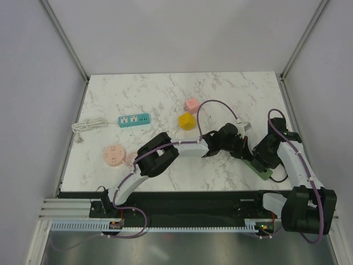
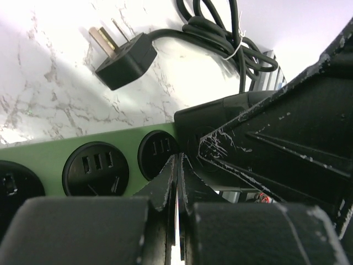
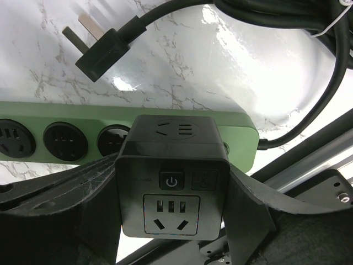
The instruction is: Pull the plug off the socket
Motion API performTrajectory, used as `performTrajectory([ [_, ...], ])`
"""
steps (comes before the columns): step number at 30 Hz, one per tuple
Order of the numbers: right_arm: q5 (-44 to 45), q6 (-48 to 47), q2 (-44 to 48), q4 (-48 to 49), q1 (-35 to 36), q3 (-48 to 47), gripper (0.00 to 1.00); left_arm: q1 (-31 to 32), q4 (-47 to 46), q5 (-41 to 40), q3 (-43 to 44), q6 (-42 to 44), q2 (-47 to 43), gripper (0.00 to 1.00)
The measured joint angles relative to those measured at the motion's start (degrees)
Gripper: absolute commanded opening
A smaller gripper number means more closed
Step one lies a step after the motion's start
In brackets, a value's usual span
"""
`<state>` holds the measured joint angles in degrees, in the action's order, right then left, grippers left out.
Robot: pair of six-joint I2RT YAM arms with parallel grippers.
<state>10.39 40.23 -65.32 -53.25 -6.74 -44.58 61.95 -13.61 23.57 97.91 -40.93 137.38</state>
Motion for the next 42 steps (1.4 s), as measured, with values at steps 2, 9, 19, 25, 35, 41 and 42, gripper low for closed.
performTrajectory([
  [2,-0.02,-0.02,-0.24,-0.24,-0.02,-0.44,0.0,0.02,0.28,-0.31,0.68,0.0,0.28,0.02],
  [9,1.16,-0.07,-0.22,0.2,-0.33,-0.57,0.0,0.31,3.76,-0.63,6.21,-0.24,3.08,0.02],
  [19,2.58,-0.07,-1.92,-1.49,-0.35,-3.89,0.0,0.52,2.99,-2.91,6.75,-0.33,3.06,0.02],
  [25,2.99,0.26,-5.11,-1.73,0.0,-5.31,0.0,0.9,3.02,-5.25,6.75,-0.28,3.06,0.02],
  [35,8.41,1.66,-11.13,-4.59,5.79,-11.3,0.0,0.46,3.3,-8.28,7.63,-0.26,3.06,0.02],
  [41,10.71,2.01,-12.0,-5.64,7.56,-13.07,0.0,0.26,4.26,-8.61,8.81,-0.24,3.1,0.02],
  [42,10.71,2.08,-12.0,-5.7,7.61,-13.07,0.0,0.26,4.48,-8.61,8.94,-0.24,3.13,0.02],
])
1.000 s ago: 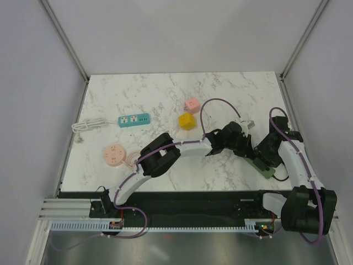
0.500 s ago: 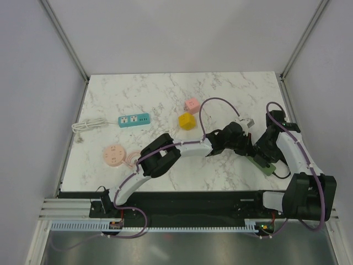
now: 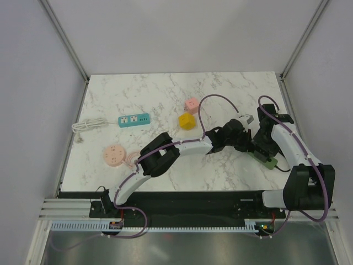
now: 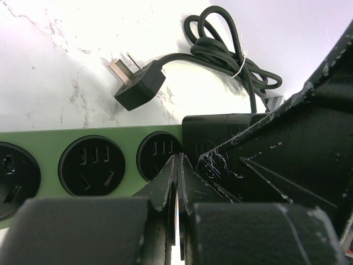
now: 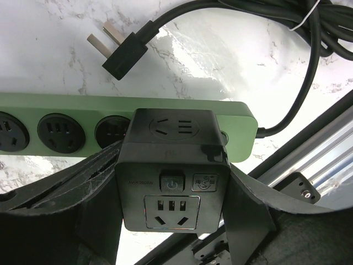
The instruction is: Pull the plug off the socket
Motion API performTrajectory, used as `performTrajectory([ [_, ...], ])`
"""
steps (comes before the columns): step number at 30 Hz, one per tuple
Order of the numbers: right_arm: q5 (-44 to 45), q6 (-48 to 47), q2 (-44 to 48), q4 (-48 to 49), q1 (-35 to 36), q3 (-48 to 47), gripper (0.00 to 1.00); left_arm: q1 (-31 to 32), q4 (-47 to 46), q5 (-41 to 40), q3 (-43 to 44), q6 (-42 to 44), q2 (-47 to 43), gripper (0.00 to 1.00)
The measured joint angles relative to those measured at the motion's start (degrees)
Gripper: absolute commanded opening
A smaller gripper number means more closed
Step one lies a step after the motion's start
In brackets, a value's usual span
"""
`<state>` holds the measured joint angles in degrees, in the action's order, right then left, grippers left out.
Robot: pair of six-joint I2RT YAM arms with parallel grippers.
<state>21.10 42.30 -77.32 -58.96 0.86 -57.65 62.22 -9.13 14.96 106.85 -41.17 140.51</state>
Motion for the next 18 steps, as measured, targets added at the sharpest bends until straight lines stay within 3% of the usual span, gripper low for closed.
performTrajectory([
  [18,-10.6,-2.34,-0.96,-1.22,-8.0,-0.02,0.0,0.35,1.92,-0.09,0.5,0.11,0.35,0.02],
])
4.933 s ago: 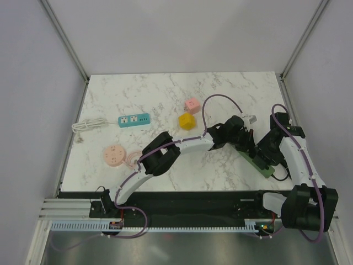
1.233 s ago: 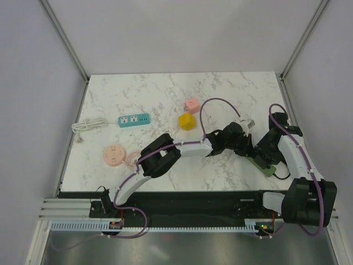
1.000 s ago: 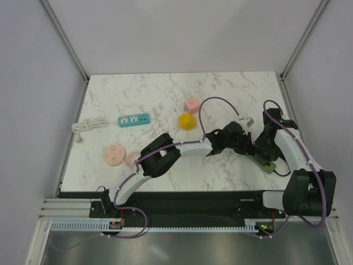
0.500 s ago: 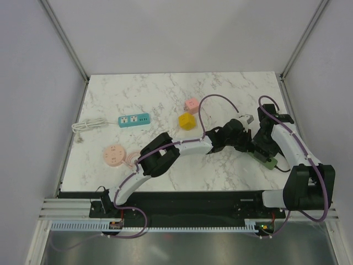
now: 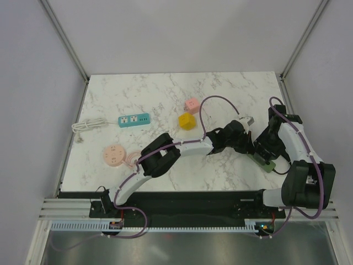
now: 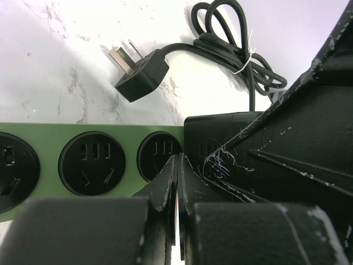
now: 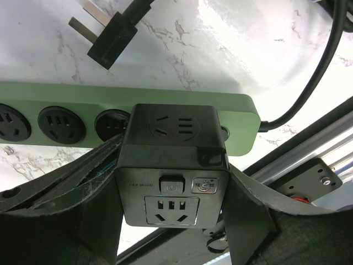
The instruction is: Pull the plug off the socket
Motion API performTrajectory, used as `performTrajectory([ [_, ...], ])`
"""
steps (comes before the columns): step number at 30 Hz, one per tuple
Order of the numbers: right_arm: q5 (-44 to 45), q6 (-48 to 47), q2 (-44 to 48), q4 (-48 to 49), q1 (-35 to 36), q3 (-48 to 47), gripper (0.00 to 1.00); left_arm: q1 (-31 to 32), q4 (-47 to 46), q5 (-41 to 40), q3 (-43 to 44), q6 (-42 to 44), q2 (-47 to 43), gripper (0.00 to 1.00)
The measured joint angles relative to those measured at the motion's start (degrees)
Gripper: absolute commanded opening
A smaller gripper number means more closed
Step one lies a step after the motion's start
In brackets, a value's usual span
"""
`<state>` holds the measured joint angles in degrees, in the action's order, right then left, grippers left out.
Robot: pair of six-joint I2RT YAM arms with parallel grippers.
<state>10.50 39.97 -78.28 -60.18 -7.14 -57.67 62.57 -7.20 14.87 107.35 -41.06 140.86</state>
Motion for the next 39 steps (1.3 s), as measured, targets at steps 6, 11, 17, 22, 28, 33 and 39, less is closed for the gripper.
performTrajectory([
  [6,-1.27,-0.31,-1.42,-0.79,-0.5,-0.61,0.0,0.09,1.44,-0.35,0.7,0.24,0.22,0.02],
  [11,-1.4,-0.46,-1.92,-1.9,-0.52,-2.23,0.0,0.09,2.82,-1.03,1.86,0.52,0.24,0.02],
  [17,-1.6,-0.35,-2.14,-2.69,-0.52,-2.6,0.0,0.09,4.68,-1.03,3.5,1.03,0.74,0.02],
  [22,-2.05,-0.15,-1.92,-3.23,-0.59,-2.6,0.0,0.11,6.08,-0.83,4.5,1.31,0.98,0.02],
  [28,-2.49,0.28,-2.1,-5.51,-0.92,-4.52,0.0,0.24,6.88,-0.92,5.51,1.53,1.07,0.02],
  [33,-7.23,0.44,-0.48,-7.3,-0.26,-9.07,0.0,0.72,7.41,-0.94,5.99,2.1,2.93,0.02],
  [39,-7.69,1.4,3.89,-2.49,-1.16,-3.89,0.0,0.44,7.58,0.26,5.9,2.16,2.93,0.02],
])
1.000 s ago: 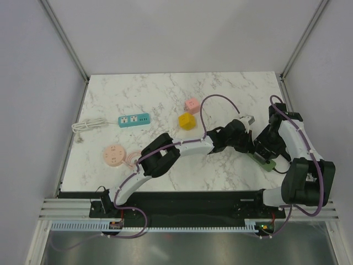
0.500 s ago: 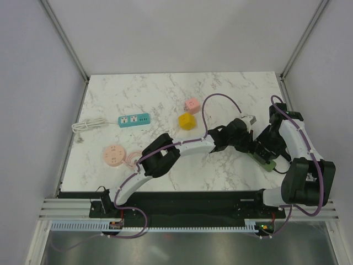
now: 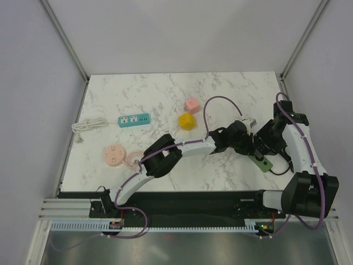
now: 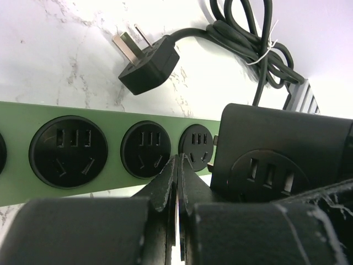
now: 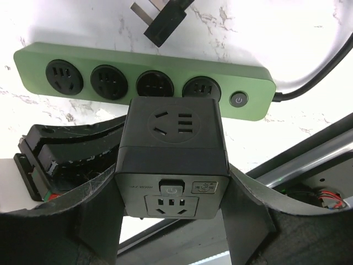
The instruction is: Pull the plug off the socket
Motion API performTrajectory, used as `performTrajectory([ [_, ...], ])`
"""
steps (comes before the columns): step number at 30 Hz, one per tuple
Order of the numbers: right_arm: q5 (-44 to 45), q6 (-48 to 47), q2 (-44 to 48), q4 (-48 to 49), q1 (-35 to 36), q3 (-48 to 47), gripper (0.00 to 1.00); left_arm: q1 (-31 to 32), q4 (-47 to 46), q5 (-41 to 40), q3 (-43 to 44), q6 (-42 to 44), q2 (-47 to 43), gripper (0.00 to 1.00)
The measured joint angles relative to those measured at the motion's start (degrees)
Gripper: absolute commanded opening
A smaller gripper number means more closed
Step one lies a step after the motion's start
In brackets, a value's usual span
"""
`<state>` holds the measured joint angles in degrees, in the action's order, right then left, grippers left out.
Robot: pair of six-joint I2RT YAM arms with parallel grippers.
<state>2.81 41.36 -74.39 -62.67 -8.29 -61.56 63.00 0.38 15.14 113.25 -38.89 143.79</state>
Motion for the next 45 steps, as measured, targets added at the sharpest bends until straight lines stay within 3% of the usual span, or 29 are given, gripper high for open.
performTrajectory([
  [7,4.98,-2.16,0.24,-2.16,1.27,-0.04,0.0,-0.13,-3.74,3.06,-6.4,0.96,-3.06,0.02],
  [17,12.13,-5.46,5.64,-1.6,1.29,-0.11,0.0,-0.11,-8.04,4.63,-24.55,5.35,-12.63,0.02],
  [26,9.99,-9.22,13.31,6.32,5.27,2.99,0.0,-0.94,-22.6,-0.22,-48.59,10.62,-36.26,0.02],
  [31,11.76,-9.11,14.73,13.64,18.36,4.83,0.0,-1.07,-28.96,-10.95,-58.9,16.63,-49.33,0.02],
  [37,21.49,-9.6,11.98,24.35,40.48,6.45,0.0,-4.13,-33.29,-28.39,-69.57,21.59,-61.13,0.02],
  [41,32.41,-13.14,8.83,38.64,60.78,12.46,0.0,-12.7,-32.83,-39.12,-76.78,19.02,-68.52,0.02],
  [45,39.28,-18.27,3.82,54.4,71.47,19.8,0.0,-21.79,-30.56,-44.17,-81.11,14.14,-73.48,0.02],
])
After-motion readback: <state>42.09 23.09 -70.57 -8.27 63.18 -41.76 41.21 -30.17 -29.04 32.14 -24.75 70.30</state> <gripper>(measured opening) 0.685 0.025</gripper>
